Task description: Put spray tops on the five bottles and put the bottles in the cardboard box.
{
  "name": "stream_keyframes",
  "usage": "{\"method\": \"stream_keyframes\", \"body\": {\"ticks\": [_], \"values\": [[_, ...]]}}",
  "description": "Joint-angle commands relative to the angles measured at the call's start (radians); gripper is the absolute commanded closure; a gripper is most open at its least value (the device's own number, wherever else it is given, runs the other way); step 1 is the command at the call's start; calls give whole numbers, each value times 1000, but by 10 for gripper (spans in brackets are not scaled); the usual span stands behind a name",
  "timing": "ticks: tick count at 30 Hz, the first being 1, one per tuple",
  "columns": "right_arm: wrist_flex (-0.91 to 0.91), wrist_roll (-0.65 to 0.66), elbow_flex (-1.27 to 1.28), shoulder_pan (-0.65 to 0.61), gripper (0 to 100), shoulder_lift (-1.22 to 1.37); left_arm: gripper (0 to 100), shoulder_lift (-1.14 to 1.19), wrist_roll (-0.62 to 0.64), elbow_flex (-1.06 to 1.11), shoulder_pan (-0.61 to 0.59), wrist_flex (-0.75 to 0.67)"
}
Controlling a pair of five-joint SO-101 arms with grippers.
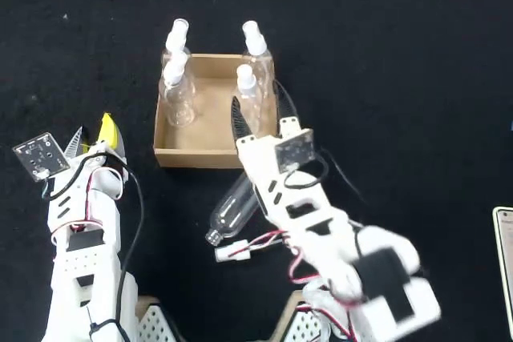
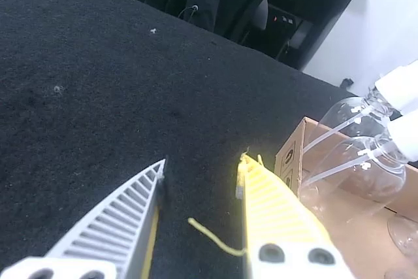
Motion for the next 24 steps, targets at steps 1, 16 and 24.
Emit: {"method": "stream_keyframes", "body": {"ticks": [1,16,24], "values": [[118,-89,48,-8,762,-211,841,-6,5,-22,2,-28],[1313,-221,-116,-17,985,-823,841,-8,3,-22,2,-28],[1482,-230,-288,-118,988,-641,841,-8,3,-22,2,-28]]}}
